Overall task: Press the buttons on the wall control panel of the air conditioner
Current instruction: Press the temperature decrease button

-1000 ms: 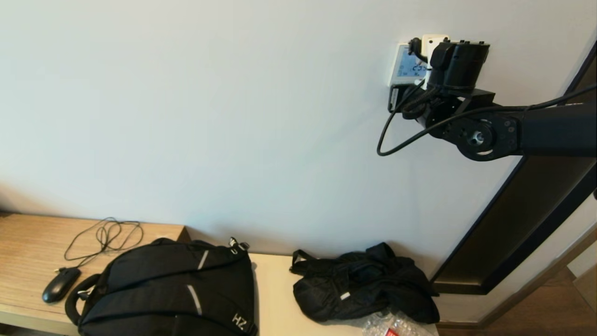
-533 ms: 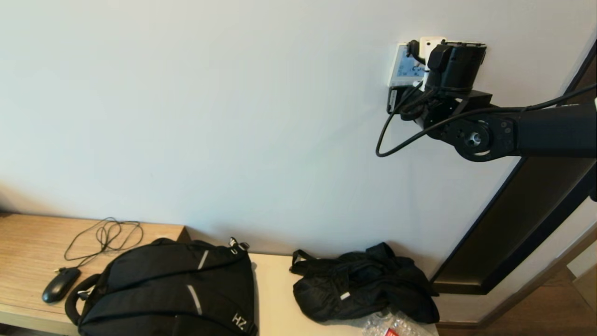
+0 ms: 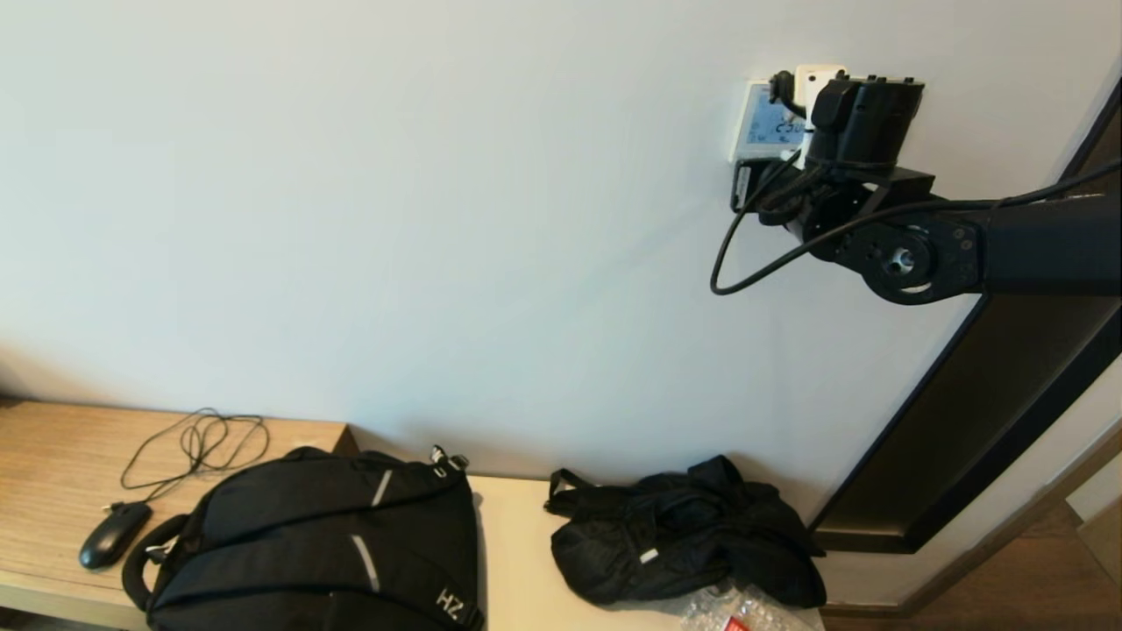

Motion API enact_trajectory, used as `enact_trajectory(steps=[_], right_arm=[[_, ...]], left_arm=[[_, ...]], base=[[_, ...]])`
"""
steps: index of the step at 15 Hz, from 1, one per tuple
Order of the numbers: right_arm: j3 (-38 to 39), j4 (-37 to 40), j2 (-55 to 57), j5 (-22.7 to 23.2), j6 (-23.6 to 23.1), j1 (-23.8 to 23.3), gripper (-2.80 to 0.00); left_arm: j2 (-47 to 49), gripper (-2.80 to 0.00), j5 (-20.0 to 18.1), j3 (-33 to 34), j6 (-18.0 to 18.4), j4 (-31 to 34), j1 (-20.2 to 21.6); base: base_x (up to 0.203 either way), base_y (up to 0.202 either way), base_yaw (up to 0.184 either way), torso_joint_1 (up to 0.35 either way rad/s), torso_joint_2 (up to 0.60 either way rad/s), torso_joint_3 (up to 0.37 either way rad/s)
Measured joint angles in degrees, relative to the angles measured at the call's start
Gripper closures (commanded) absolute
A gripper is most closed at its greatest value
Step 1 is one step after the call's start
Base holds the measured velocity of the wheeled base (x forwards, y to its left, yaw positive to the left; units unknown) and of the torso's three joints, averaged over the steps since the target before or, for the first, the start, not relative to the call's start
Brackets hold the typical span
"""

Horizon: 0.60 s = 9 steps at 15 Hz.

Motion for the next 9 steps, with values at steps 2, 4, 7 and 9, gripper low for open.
enact_trajectory(steps=[2,4,7,9], right_arm=[[0.5,0.0,-0.8,0.0,0.0,0.2,0.0],[0.7,0.1,-1.3,0.0,0.0,0.2,0.0],[0.8,0.2,-1.4,0.0,0.0,-0.1,0.0],[0.5,0.2,-0.9,0.0,0.0,-0.2,0.0]], left_arm=[[0.0,0.0,0.0,0.0,0.0,0.0,0.0],[0.0,0.0,0.0,0.0,0.0,0.0,0.0],[0.0,0.0,0.0,0.0,0.0,0.0,0.0],[0.0,0.0,0.0,0.0,0.0,0.0,0.0]], base=[[0.0,0.0,0.0,0.0,0.0,0.0],[0.0,0.0,0.0,0.0,0.0,0.0],[0.0,0.0,0.0,0.0,0.0,0.0],[0.0,0.0,0.0,0.0,0.0,0.0]])
